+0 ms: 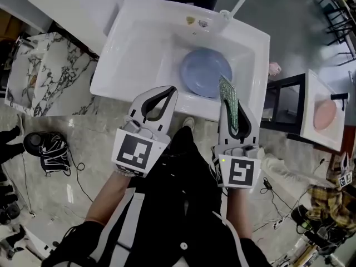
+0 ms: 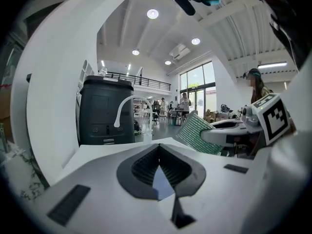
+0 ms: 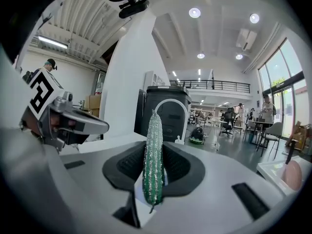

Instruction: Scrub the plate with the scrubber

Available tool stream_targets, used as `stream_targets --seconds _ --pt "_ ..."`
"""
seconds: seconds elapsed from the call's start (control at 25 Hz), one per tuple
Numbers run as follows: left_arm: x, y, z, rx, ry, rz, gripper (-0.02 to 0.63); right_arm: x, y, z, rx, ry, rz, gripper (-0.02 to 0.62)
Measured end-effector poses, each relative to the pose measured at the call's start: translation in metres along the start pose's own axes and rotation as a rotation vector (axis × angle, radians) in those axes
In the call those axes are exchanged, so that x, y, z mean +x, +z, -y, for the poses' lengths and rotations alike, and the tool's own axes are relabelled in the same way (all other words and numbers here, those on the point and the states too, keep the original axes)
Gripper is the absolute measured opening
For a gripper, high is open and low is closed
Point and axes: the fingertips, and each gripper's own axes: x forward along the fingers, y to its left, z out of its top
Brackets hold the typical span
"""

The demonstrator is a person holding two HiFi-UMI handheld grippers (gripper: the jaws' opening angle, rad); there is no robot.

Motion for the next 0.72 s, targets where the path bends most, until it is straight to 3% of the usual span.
stream_targets --seconds 0.2,0.44,0.72 --pt "0.044 -0.007 -0.007 0.01 0.062 -0.045 0.0 0.037 -0.01 0.032 -0.007 0.077 -0.024 0.095" --pt "0.093 -0.024 -0.029 -0.067 0.147 -0.117 0.0 0.075 -0.032 0.062 -0.037 0.145 -0.066 0.095" --pt "0.135 -0.052 -0.046 -0.13 0.164 -0.211 0.0 0.12 -0.066 0.085 -0.014 0.208 -0.124 0.095"
